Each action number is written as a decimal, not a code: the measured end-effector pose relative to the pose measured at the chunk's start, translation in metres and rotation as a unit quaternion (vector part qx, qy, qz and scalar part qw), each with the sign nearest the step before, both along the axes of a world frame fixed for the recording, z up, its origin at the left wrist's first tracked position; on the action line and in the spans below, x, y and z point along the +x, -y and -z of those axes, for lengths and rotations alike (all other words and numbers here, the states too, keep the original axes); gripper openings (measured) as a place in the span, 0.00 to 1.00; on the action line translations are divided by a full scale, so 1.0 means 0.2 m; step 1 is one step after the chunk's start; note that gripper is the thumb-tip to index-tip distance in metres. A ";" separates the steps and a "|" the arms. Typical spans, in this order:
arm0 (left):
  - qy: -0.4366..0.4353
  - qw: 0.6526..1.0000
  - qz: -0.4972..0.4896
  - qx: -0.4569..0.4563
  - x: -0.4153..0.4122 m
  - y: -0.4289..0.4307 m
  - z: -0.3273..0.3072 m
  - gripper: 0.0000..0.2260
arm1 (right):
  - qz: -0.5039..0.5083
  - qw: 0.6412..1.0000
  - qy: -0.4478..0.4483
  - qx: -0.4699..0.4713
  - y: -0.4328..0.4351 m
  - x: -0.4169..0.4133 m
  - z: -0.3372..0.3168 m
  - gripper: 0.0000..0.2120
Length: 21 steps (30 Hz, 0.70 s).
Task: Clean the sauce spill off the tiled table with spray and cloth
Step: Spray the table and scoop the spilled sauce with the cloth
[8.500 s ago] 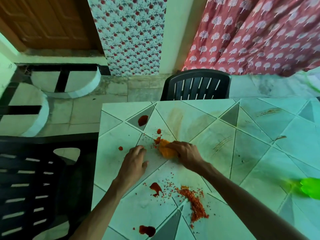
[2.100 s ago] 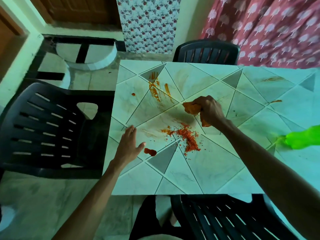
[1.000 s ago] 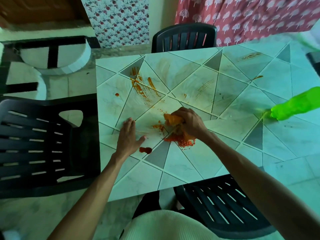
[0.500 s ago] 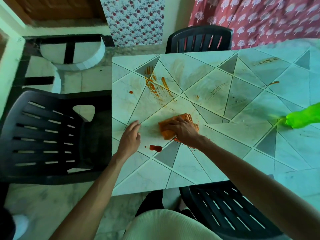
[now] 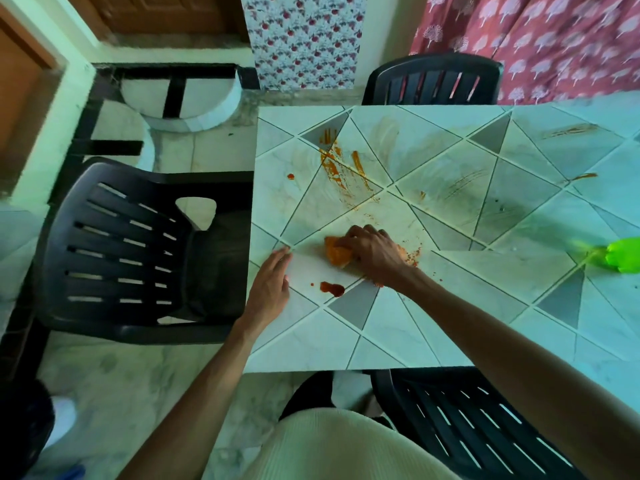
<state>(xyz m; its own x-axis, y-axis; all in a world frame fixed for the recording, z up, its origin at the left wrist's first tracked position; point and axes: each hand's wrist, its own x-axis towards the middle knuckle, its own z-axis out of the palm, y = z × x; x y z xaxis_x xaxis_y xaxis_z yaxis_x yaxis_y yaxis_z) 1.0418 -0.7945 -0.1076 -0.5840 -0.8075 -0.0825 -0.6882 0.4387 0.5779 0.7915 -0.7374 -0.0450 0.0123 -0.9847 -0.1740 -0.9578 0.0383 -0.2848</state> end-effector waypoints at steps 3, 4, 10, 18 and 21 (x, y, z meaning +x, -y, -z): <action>0.006 1.000 0.002 0.002 0.00 0.00 0.00 0.24 | -0.068 0.997 -0.045 0.013 0.07 0.11 0.03 0.23; 0.009 1.000 0.003 0.003 0.00 0.01 0.00 0.24 | -0.097 0.993 -0.061 0.018 0.07 0.13 0.05 0.24; 0.010 1.000 -0.009 0.022 -0.02 0.01 0.00 0.23 | -0.184 0.977 -0.109 0.002 -0.08 0.05 0.07 0.25; 0.010 0.999 -0.018 0.042 -0.03 0.00 -0.01 0.23 | -0.149 0.985 -0.085 0.013 -0.22 -0.15 0.03 0.23; 0.013 0.999 -0.022 0.046 -0.05 0.01 -0.02 0.22 | -0.075 0.997 -0.026 -0.020 -0.19 -0.22 -0.04 0.20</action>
<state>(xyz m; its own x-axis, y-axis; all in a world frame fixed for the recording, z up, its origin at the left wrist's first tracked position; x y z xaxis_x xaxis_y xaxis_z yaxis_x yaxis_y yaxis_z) 1.0317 -0.7958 -0.1034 -0.5446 -0.8209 -0.1721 -0.7215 0.3539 0.5952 0.7471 -0.6991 -0.0362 0.1517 -0.9786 -0.1388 -0.9654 -0.1166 -0.2332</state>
